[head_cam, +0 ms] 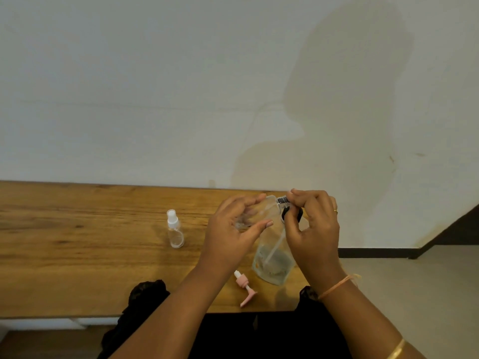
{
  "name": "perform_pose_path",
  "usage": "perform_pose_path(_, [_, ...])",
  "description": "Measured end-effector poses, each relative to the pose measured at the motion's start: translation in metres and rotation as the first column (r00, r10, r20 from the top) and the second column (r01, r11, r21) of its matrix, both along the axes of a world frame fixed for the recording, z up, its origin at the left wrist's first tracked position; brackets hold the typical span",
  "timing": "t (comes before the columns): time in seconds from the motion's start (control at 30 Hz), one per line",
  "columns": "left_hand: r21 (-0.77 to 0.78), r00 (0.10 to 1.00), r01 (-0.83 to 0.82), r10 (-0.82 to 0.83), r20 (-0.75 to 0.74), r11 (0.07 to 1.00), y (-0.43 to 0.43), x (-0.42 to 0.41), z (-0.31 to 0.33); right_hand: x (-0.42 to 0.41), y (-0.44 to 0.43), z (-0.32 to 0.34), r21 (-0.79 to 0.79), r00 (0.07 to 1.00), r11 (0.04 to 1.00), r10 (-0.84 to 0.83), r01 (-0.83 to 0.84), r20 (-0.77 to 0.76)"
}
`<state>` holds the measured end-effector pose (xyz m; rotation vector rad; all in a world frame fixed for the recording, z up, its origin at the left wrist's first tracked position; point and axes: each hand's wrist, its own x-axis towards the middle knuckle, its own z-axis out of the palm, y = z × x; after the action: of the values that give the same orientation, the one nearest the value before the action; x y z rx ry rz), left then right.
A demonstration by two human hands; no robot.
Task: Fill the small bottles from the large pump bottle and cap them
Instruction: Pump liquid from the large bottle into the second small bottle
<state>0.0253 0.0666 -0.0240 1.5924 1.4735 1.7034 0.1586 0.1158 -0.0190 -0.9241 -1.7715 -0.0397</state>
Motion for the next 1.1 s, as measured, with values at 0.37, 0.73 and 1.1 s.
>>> perform_pose_path(0.37, [0.067, 0.999, -0.039, 0.04, -0.019, 0.997, -0.003, 0.003, 0.002, -0.001, -0.007, 0.008, 0.008, 1.0, 1.0, 0.014, -0.014, -0.027])
perform_pose_path(0.73, [-0.049, 1.0, -0.015, 0.015, -0.001, 0.999, 0.001, 0.0, -0.001, 0.0, -0.001, -0.003, -0.025, 1.0, 1.0, -0.008, 0.009, 0.021])
perform_pose_path(1.1, [0.032, 0.999, -0.042, 0.043, -0.016, 0.999, -0.002, 0.003, 0.001, -0.004, -0.009, 0.005, -0.02, 0.998, 0.999, -0.032, 0.031, -0.059])
